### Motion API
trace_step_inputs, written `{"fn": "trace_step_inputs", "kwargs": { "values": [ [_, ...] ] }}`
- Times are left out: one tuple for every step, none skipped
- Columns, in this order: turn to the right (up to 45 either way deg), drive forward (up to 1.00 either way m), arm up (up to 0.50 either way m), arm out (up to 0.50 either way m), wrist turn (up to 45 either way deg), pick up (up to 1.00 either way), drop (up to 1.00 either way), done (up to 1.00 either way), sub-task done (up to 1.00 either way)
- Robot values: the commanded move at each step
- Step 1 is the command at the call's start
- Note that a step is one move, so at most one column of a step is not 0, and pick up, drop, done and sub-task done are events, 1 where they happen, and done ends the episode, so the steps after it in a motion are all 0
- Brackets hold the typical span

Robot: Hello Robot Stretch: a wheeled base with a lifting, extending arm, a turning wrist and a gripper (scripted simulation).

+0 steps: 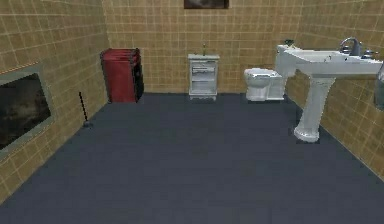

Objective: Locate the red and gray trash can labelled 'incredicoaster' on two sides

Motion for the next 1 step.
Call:
{"fn": "trace_step_inputs", "kwargs": {
  "values": [
    [-12.0,0.00,0.00,0.00,0.0,0.00,0.00,0.00,0.00]
  ]
}}
